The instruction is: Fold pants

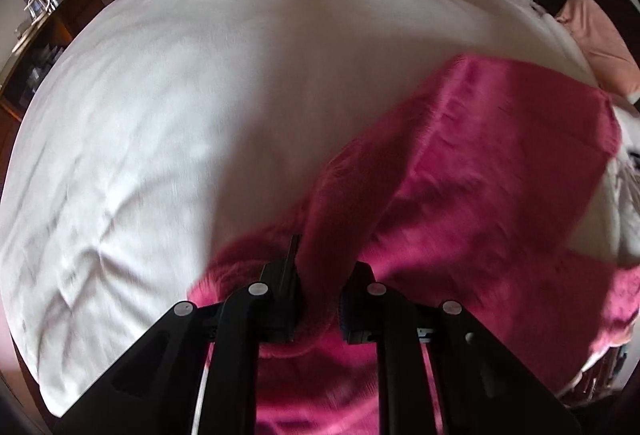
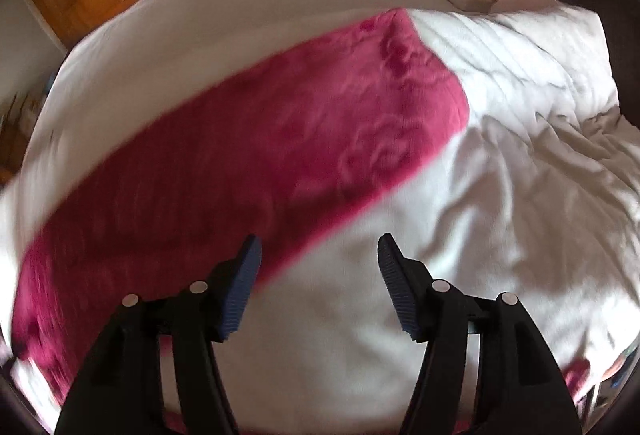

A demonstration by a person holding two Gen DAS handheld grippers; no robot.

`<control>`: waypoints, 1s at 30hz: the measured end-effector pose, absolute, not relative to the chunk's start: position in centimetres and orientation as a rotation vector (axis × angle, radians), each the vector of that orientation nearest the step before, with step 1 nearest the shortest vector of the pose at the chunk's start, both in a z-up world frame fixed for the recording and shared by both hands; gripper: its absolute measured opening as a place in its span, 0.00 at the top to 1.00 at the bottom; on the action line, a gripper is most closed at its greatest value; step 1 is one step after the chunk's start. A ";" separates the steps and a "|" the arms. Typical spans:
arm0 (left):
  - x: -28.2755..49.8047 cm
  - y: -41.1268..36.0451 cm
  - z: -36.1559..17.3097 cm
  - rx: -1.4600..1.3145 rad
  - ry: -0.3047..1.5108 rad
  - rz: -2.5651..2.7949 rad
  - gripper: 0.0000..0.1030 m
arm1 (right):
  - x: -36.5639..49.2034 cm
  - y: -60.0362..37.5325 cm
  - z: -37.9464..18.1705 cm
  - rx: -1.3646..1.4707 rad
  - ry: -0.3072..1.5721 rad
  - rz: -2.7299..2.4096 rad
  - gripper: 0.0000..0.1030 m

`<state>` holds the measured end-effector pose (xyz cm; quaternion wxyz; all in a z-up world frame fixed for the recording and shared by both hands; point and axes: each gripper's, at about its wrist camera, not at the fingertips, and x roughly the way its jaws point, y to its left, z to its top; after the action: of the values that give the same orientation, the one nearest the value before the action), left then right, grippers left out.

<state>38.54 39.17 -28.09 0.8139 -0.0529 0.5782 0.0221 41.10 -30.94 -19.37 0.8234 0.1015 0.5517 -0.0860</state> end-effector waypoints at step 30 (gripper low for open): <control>29.3 35.5 -23.2 -0.151 1.308 0.204 0.86 | 65.0 -40.2 -24.2 0.501 1.320 -0.424 0.57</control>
<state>29.25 35.47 -23.24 0.7861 -0.0699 0.6069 0.0945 65.04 -40.16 -24.21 0.7403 0.2286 0.6019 -0.1934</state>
